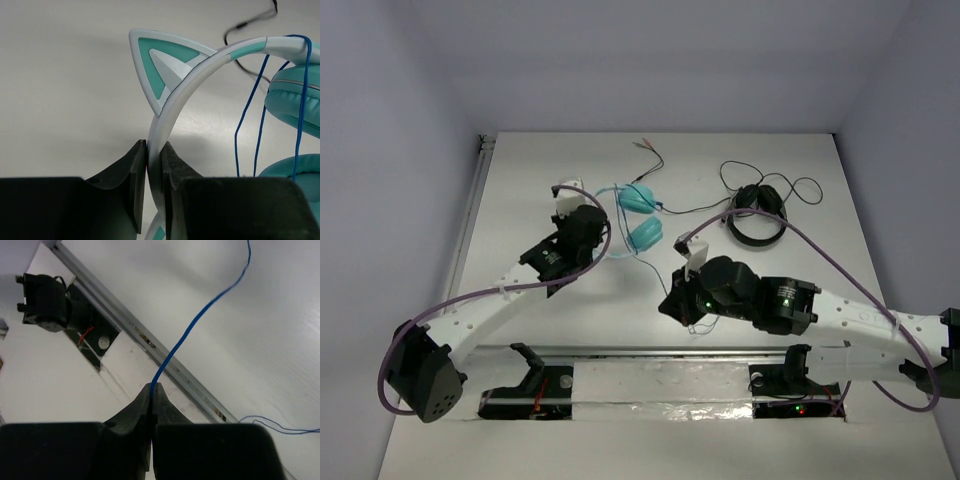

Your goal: Wrap the headphones

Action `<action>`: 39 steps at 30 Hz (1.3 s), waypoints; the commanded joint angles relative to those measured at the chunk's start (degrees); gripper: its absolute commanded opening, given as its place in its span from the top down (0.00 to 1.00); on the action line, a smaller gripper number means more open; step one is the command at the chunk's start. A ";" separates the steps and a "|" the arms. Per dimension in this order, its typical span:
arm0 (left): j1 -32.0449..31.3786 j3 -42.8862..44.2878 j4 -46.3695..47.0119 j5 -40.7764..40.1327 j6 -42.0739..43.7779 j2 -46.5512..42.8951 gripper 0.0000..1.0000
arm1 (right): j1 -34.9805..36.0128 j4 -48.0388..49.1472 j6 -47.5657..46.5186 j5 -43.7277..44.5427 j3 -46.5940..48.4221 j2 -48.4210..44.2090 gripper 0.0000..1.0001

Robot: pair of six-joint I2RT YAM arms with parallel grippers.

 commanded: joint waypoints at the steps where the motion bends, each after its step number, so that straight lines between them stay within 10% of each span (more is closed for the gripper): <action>1: -4.88 -1.28 0.80 -1.51 -3.05 -1.21 1.00 | 0.23 -6.51 -6.11 6.89 5.66 1.46 1.00; 11: -18.77 -0.06 -15.63 5.59 -5.42 2.05 1.00 | -0.38 -12.67 -12.89 17.70 14.81 6.56 1.00; 29: -20.28 6.80 -17.93 29.79 14.27 -7.09 1.00 | -6.36 -15.04 -13.26 35.89 13.32 3.75 0.99; 39: -20.28 8.64 -16.80 36.36 16.82 -10.52 1.00 | -15.66 -3.64 -8.94 27.15 4.36 1.99 0.82</action>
